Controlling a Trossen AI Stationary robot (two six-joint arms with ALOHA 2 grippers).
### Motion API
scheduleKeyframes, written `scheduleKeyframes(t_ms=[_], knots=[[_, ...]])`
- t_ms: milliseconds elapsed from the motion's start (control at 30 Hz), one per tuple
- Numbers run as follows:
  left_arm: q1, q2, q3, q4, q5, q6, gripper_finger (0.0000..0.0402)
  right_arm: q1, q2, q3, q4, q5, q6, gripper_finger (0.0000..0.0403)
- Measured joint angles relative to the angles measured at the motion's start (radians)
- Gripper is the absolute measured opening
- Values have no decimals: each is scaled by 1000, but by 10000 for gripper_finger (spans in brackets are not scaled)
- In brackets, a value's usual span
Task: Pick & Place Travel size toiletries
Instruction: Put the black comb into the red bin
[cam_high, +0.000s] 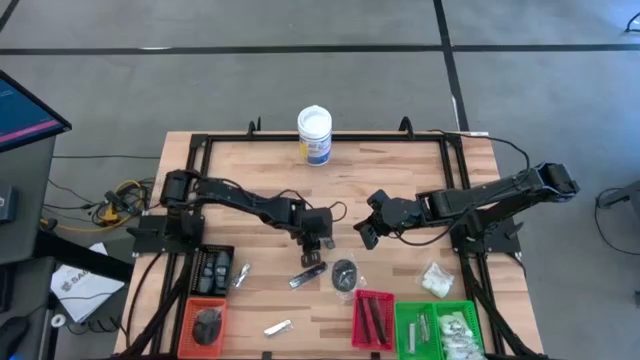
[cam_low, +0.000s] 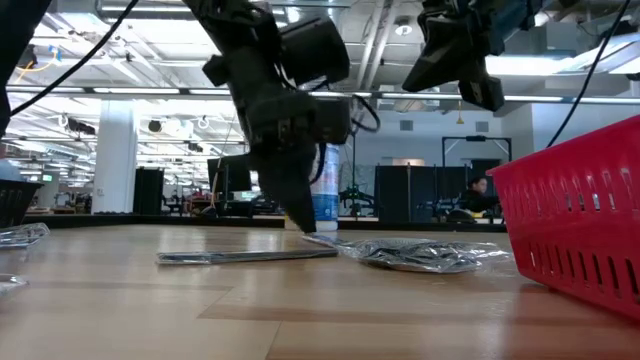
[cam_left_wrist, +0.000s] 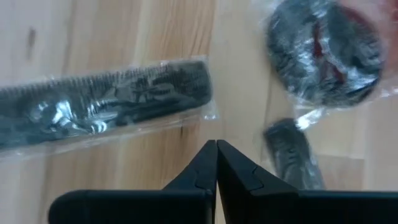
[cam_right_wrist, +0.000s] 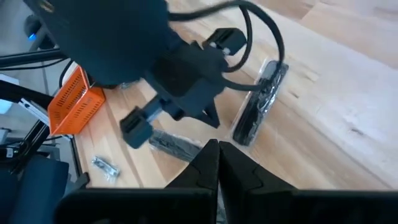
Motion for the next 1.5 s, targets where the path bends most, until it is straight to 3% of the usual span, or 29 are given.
scheduleKeyframes(t_ms=[333,533,733,1033,1267,1500], knots=[[21,101,29,107,71,-74,0,50,0,0,-3,-27,0,0],[61,173,139,146,73,-90,0,66,0,0,-3,-26,0,0],[137,220,243,217,51,-202,0,65,0,0,-3,-25,-1,0],[115,114,245,196,86,-160,0,66,-1,1,3,-29,-53,0],[77,19,246,183,-23,-160,0,52,0,0,3,-51,-152,0],[66,8,234,164,-38,-164,0,27,0,0,7,-65,-319,0]])
